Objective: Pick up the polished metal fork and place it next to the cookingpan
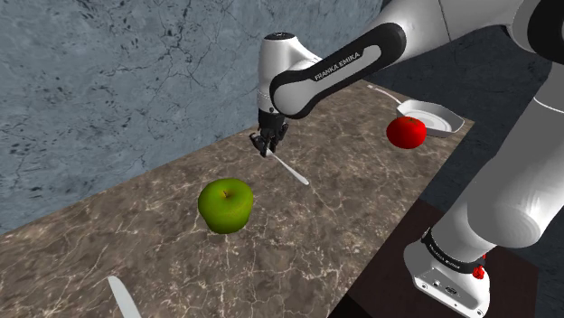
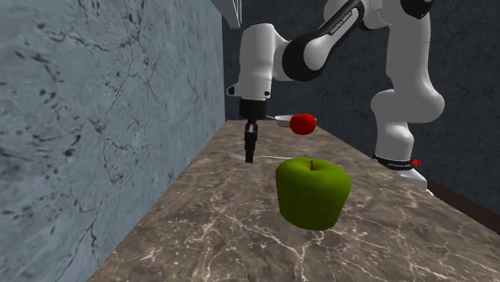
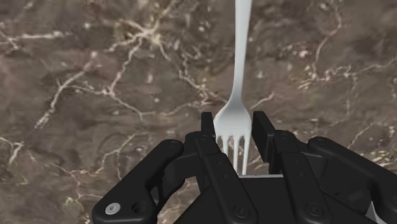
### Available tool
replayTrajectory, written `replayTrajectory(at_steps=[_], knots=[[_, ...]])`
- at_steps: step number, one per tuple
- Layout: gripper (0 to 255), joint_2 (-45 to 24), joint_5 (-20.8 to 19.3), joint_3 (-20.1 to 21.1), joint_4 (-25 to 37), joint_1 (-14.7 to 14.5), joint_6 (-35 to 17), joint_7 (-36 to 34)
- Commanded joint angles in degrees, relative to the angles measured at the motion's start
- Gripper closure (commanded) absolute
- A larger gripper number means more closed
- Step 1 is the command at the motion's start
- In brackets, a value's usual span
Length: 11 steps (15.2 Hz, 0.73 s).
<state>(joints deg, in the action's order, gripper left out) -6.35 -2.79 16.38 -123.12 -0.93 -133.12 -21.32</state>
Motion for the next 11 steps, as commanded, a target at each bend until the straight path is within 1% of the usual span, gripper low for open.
replayTrajectory(at_steps=[1, 11], knots=[[255, 0.86, 0.4, 0.05, 0.75, 0.07, 1.6, 0.31], [255, 4.46, 1.86, 0.12, 4.62, 0.25, 8.91, 1.34]])
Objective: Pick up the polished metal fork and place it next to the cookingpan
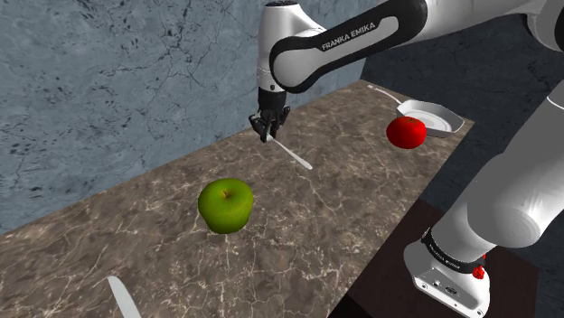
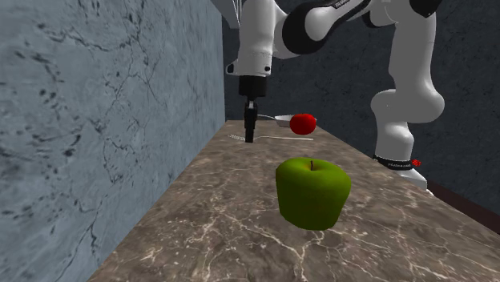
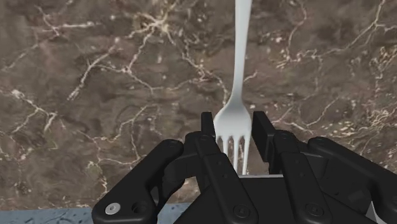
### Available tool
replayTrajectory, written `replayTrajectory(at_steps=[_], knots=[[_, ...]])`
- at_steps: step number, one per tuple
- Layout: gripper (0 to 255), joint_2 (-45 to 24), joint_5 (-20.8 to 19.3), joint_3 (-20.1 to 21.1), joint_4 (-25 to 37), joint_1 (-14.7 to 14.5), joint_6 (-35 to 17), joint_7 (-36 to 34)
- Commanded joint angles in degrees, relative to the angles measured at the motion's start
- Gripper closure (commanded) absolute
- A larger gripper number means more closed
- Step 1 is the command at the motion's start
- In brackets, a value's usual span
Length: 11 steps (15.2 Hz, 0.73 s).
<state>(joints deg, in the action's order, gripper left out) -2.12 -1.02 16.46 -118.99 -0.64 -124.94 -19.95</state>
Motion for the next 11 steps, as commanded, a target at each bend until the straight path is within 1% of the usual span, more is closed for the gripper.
replayTrajectory(at_steps=[1, 9, 11], knots=[[255, 0.52, 0.2, 0.04, 0.94, -0.02, 1.47, 0.06], [255, 2.44, 0.87, -0.03, 4.99, 0.07, 7.35, 0.55], [255, 4.69, 1.72, -1.35, 2.41, 1.36, 6.94, 3.53]])
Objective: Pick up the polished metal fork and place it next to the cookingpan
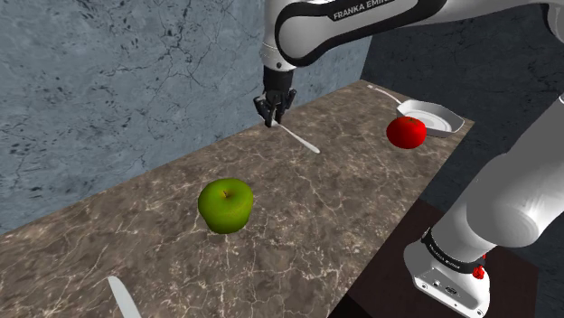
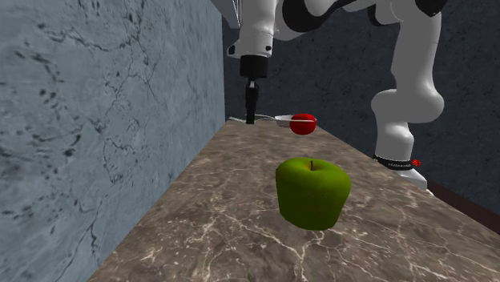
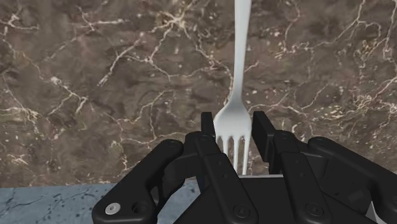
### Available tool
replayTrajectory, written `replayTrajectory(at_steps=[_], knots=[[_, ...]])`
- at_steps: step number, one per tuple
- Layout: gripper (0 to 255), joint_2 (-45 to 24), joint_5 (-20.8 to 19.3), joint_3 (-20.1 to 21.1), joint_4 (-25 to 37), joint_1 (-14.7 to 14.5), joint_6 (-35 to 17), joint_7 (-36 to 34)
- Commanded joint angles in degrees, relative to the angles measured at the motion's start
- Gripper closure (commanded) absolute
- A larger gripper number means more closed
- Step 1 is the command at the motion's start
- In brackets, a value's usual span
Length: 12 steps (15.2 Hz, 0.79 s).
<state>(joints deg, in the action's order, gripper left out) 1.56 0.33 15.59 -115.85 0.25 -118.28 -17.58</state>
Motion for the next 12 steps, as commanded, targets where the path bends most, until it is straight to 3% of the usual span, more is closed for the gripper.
replayTrajectory(at_steps=[1, 12], knots=[[255, 2.06, 0.74, -1.19, -1.92, 1.08, 0.12, 2.64], [255, 9.98, 2.14, -10.18, -10.62, 7.48, -0.43, 18.75]])
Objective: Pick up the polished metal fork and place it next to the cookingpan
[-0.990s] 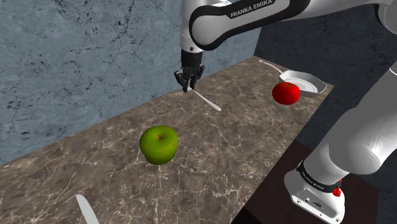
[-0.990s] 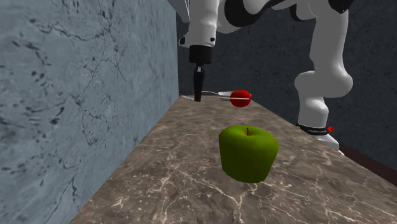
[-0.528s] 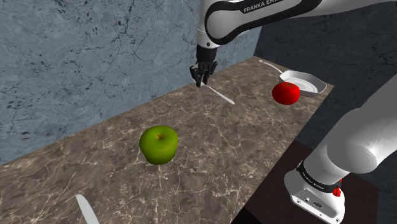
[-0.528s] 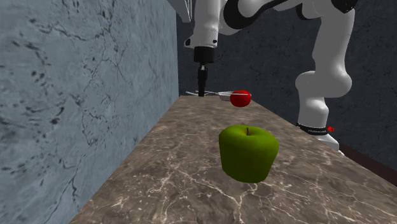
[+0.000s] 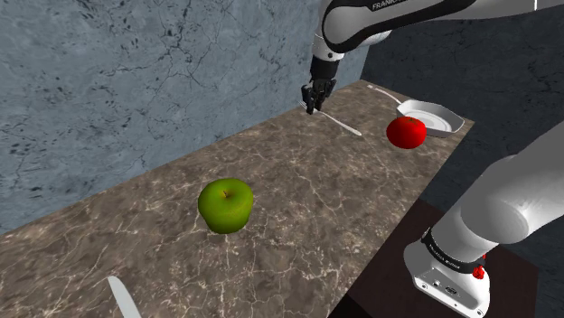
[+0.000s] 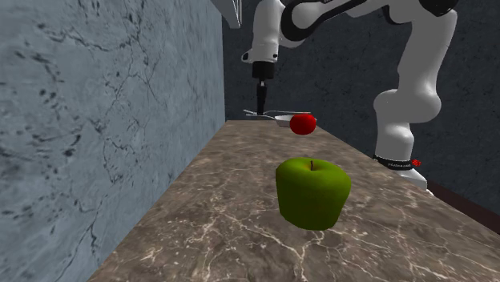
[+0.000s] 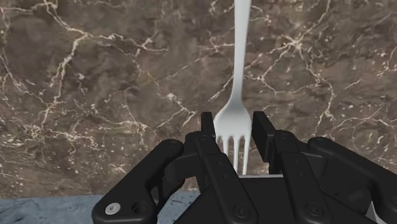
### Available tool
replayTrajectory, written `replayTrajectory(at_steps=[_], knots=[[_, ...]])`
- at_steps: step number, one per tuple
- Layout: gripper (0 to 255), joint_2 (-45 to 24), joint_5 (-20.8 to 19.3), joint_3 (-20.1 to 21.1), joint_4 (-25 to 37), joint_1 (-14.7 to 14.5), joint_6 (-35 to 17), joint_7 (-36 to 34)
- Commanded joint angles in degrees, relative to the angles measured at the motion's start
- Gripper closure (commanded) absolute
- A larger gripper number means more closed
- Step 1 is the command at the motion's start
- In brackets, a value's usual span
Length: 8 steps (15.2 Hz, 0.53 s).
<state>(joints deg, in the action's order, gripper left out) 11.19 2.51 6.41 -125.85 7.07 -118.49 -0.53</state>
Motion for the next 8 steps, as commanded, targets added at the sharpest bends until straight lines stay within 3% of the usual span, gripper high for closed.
replayTrajectory(at_steps=[1, 8], knots=[[255, 0.73, -0.1, -1.87, -1.02, 1.26, -0.2, 3.15], [255, 1.77, -0.89, -8.19, -2.01, 5.42, 0.14, 13.17]])
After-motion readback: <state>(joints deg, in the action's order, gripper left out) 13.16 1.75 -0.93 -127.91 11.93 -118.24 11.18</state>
